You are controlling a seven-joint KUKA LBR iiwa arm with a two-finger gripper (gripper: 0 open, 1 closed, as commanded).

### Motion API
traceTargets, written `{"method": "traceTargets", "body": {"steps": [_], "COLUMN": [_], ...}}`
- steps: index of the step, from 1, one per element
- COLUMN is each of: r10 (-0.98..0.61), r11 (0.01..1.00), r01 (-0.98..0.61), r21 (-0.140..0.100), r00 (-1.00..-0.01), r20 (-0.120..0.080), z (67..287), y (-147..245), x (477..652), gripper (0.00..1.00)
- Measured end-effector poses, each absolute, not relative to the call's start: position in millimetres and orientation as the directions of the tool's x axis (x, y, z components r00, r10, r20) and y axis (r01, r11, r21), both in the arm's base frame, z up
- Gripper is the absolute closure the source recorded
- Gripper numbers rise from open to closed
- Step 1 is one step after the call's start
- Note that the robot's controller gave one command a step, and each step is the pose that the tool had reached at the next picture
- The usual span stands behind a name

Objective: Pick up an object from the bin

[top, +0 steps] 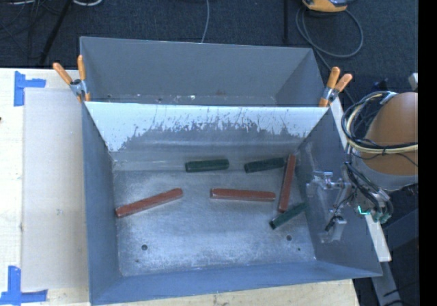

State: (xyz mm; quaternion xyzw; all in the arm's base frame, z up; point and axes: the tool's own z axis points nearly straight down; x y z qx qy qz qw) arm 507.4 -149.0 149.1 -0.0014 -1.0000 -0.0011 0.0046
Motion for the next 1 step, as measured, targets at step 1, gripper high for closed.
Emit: {"method": "traceTargets", "body": {"steps": [1], "r10": [-0.155], "r11": [0.988], "r01": [-0.155], "r21": [0.0], "r00": [-0.988], "r20": [-0.003], "z": [68.6], "y": [-124.6], "x": [540.6], "gripper": [0.0]}}
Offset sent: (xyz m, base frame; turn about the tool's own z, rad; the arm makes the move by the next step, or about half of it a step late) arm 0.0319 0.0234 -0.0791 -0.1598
